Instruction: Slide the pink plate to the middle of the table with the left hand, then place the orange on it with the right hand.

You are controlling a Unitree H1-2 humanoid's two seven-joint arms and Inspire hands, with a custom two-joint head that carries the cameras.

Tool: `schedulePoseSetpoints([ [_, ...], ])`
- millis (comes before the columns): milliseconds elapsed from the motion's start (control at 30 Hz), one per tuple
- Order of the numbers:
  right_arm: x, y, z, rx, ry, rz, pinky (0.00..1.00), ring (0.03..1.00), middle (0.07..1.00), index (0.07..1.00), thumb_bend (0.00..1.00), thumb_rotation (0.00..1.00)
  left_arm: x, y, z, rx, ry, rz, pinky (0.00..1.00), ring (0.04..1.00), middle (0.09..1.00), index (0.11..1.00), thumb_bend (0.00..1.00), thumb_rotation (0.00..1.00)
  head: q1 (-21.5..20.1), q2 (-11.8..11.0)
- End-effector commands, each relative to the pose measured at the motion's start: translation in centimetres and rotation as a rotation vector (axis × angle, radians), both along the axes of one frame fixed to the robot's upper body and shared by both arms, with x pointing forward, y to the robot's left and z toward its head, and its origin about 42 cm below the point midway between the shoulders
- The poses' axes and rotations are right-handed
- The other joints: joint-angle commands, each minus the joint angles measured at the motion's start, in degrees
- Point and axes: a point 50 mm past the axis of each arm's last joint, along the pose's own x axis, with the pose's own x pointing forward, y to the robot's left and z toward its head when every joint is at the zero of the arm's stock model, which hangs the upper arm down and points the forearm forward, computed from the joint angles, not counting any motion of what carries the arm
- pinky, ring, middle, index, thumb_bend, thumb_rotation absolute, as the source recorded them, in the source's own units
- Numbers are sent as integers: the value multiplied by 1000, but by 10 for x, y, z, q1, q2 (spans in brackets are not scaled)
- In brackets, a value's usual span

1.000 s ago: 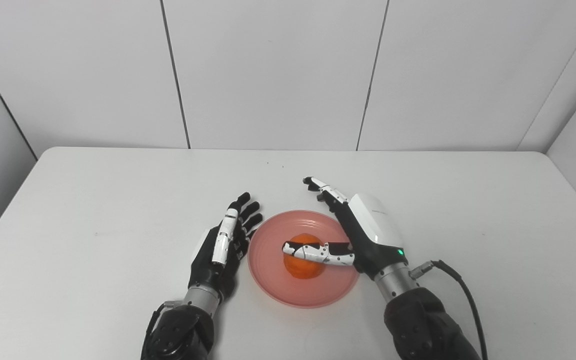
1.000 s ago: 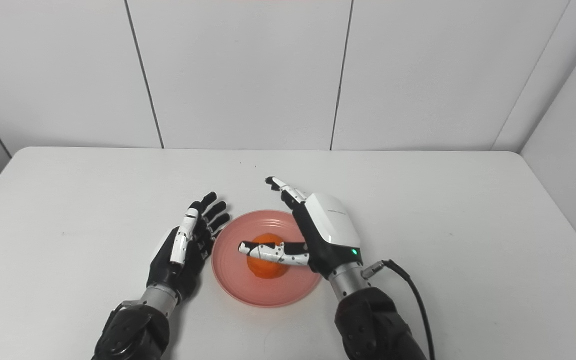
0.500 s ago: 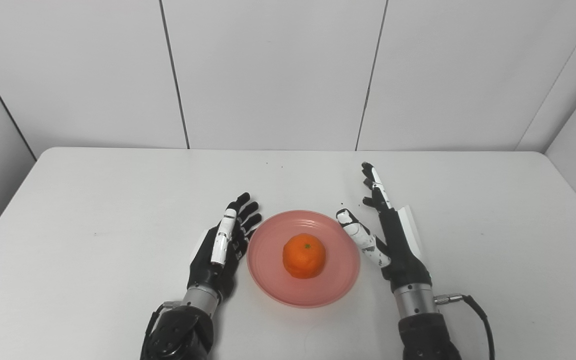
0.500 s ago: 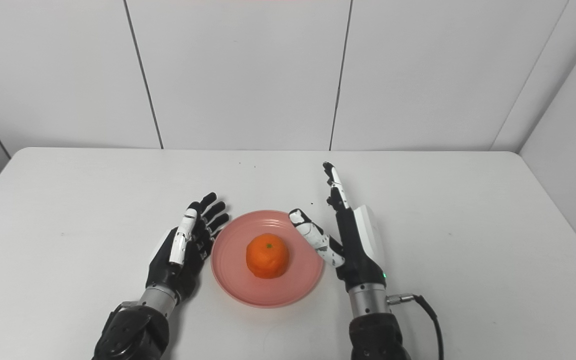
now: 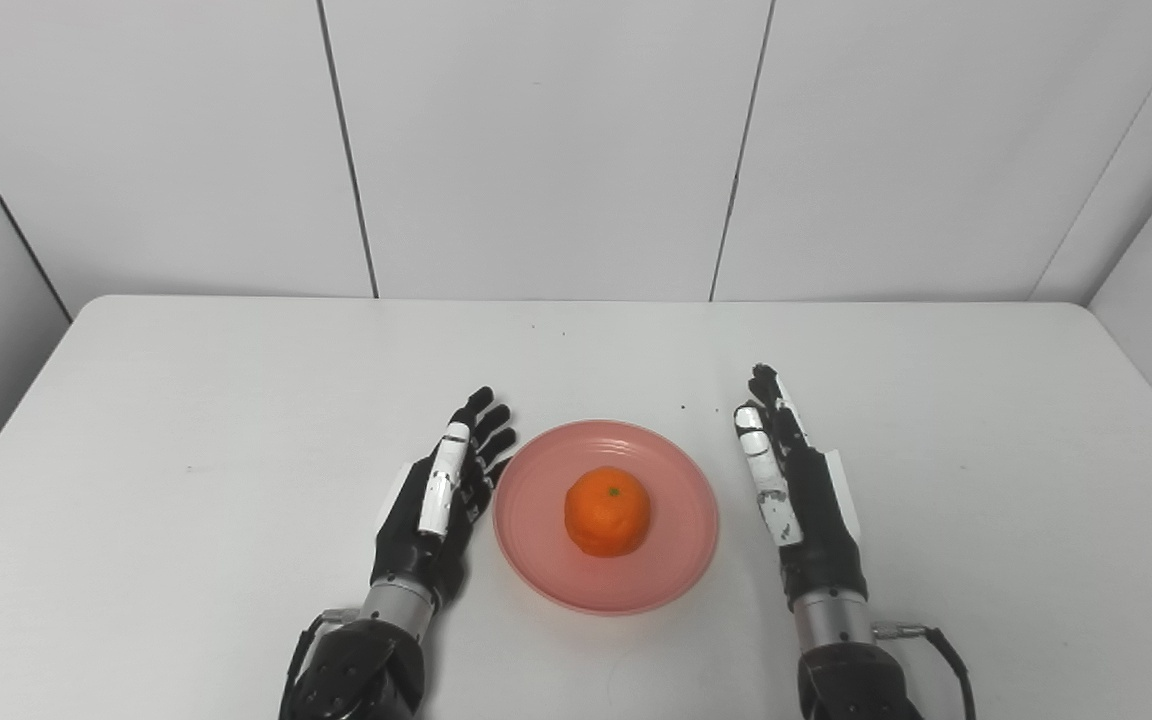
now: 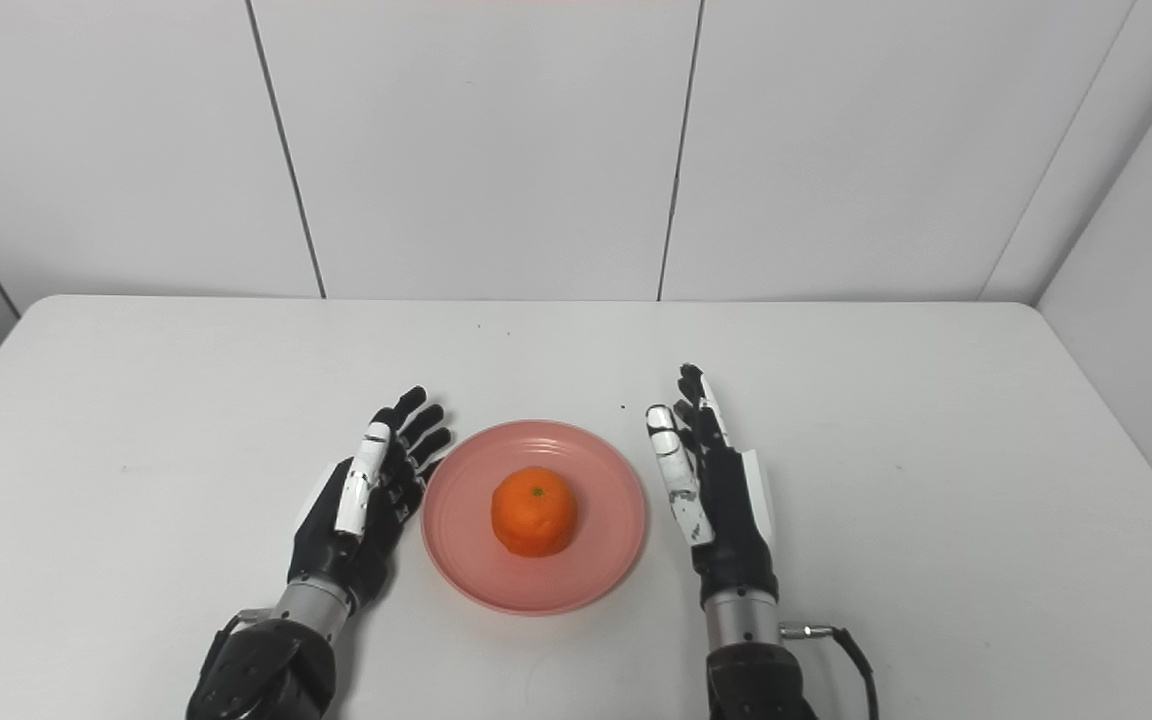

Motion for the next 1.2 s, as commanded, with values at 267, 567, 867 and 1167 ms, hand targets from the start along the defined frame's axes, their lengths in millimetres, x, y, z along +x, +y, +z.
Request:
schedulePoseSetpoints([
  [267, 1, 7, 8, 82, 8, 43, 976, 958, 974, 981, 222, 1000, -1, 2, 7, 35, -92, -8, 978, 965, 981, 962, 403, 1000, 1, -3],
  [567, 2, 7, 1, 91, 23, 58, 986, 974, 991, 994, 220, 1000, -3, 3, 7, 70, -121, -21, 1000, 1000, 1000, 1000, 400, 1000, 1, -5],
  [867, 2, 6, 0, 91, 32, 64, 990, 984, 1000, 1000, 215, 1000, -3, 2, 8, 92, -154, -12, 1000, 1000, 1000, 1000, 389, 1000, 1, -4],
  [1167, 2, 6, -1, 105, 58, 58, 997, 985, 998, 1000, 211, 1000, -4, 3, 6, 94, -157, 4, 1000, 1000, 1000, 1000, 386, 1000, 1, -5],
])
